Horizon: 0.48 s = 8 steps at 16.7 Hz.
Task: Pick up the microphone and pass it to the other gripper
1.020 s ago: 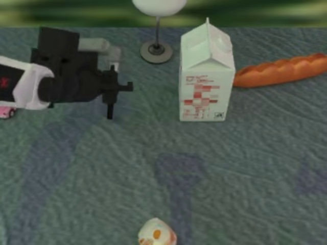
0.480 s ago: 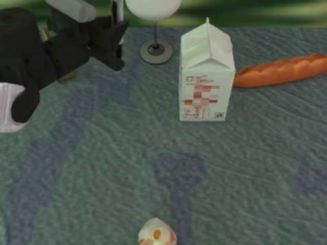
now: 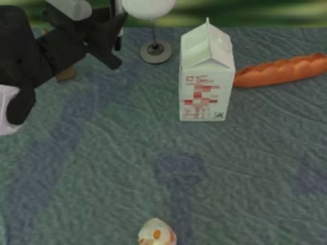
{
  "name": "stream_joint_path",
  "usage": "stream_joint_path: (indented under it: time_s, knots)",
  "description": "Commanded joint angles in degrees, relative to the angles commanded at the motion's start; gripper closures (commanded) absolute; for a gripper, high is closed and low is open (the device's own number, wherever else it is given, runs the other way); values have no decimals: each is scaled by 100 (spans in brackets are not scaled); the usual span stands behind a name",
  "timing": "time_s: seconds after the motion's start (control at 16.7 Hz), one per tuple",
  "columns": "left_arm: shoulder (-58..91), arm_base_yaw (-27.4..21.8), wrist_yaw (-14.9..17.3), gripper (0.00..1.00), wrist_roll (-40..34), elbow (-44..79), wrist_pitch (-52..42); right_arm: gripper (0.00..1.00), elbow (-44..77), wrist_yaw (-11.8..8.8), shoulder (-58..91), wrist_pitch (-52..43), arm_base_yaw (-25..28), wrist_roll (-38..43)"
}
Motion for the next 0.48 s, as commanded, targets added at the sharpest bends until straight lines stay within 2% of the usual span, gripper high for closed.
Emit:
stream_joint_path:
  time_s: [0.18, 0.48]
  knots:
    - [-197, -371, -379, 100, -7, -42, -66, 0, 0, 0, 0, 0, 0, 0]
    - [-837, -1520, -1614, 100, -38, -199, -298, 0, 0, 0, 0, 0, 0, 0]
